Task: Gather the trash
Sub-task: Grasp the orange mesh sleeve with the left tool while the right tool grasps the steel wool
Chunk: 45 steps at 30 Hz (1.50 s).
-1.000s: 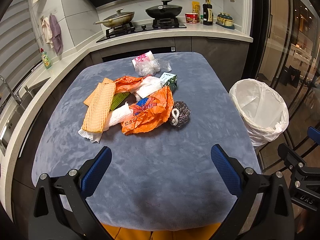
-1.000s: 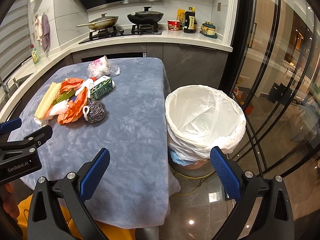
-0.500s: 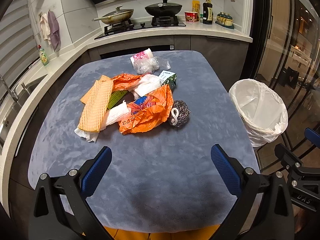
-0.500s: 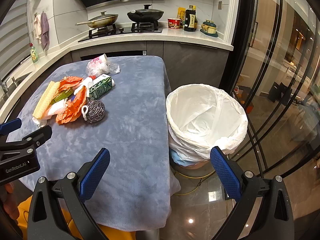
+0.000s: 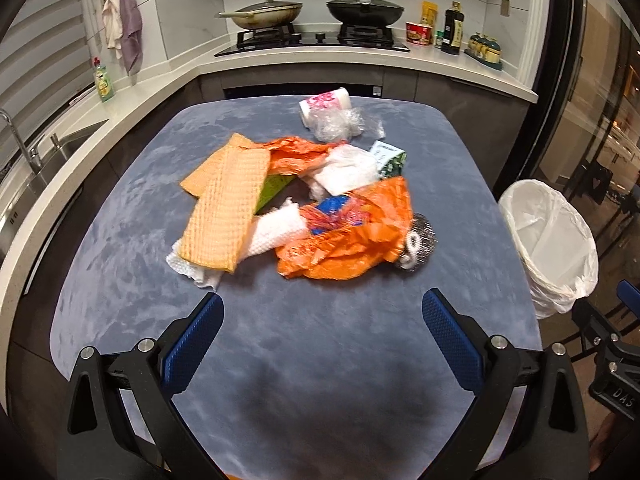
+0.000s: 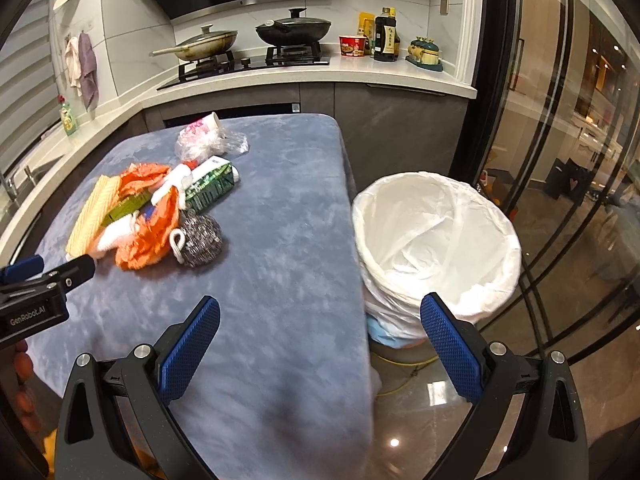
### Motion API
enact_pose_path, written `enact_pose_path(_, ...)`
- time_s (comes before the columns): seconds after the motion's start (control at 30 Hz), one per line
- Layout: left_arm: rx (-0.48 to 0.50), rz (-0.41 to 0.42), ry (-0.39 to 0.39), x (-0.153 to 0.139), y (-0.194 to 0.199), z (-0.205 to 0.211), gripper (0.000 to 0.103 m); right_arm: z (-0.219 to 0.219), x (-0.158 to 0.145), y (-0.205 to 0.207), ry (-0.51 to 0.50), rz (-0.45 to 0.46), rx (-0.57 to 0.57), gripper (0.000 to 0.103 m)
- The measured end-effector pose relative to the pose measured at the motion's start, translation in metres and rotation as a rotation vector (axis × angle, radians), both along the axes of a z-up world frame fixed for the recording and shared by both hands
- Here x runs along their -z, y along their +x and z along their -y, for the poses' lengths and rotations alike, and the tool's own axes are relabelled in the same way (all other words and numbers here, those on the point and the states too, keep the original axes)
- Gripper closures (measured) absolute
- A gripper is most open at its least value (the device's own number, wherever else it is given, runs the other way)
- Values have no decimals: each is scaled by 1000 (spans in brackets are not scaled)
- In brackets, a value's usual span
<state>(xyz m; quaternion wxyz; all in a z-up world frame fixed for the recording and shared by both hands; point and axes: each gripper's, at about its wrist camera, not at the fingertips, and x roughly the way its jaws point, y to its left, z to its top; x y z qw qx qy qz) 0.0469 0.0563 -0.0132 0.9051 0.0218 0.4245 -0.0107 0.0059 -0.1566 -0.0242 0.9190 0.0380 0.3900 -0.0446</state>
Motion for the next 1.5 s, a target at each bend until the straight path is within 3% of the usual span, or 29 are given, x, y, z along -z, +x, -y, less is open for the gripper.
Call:
enact_pose_path(0.5, -71, -29, -3, 20, 61, -74, 8, -57, 22, 74, 22, 3, -39, 7)
enact_pose_path(0.77, -82, -75, -15, 42, 94, -99, 8, -74, 47, 118, 60, -54, -39, 29)
enact_pose_path(0.9, -78, -93, -34, 51, 106, -105, 8, -83, 58, 132, 104, -85, -59, 33)
enact_pose_path(1.3, -19, -137, -90, 69, 117, -105, 46, -117, 73, 145, 152, -124, -137, 33)
enact_pose_path(1.43, -10, -130, -98, 65, 116, -108, 63, -121, 78, 148, 222, -143, -168, 51)
enact_pose_path(1.5, -11, -128, -106, 63, 116, -109, 68, -124, 75, 146, 214, -135, -169, 54)
